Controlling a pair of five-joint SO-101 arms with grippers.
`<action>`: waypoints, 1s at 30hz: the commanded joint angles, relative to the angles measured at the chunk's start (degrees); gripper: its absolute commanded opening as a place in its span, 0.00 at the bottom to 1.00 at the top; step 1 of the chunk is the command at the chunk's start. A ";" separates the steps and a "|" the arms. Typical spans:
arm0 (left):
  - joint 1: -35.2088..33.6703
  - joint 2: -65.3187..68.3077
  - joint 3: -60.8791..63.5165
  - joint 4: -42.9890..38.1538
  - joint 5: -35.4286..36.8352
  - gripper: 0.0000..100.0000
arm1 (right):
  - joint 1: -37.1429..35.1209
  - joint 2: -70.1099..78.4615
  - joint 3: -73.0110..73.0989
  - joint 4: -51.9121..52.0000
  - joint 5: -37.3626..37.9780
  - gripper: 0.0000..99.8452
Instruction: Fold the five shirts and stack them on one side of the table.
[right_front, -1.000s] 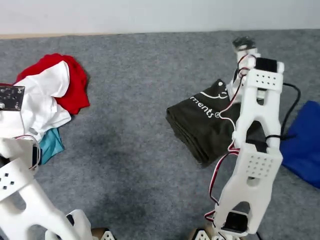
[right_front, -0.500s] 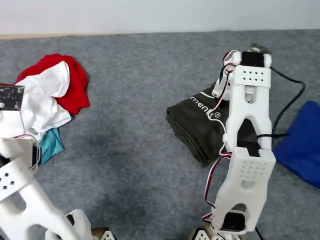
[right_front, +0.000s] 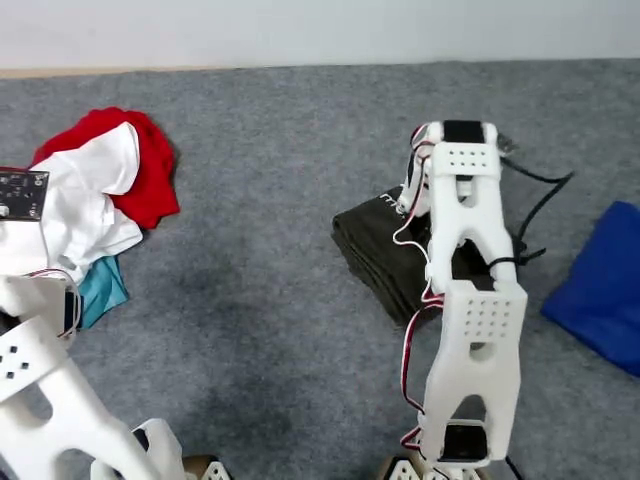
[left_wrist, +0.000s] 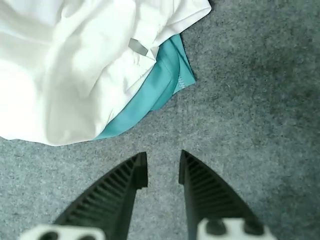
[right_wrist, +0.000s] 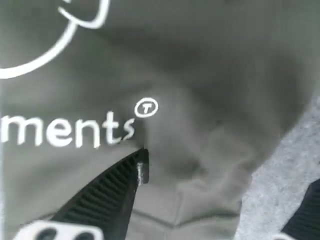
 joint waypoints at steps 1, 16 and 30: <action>0.18 -0.79 -0.48 -1.58 0.00 0.11 | -0.22 2.51 -3.16 -2.77 -0.62 0.46; 0.18 -0.79 -0.48 -1.58 0.00 0.11 | 0.04 10.77 -3.25 -7.08 3.87 0.13; 0.18 -1.05 -0.48 -1.58 0.00 0.11 | 4.26 5.67 -8.00 1.54 17.14 0.01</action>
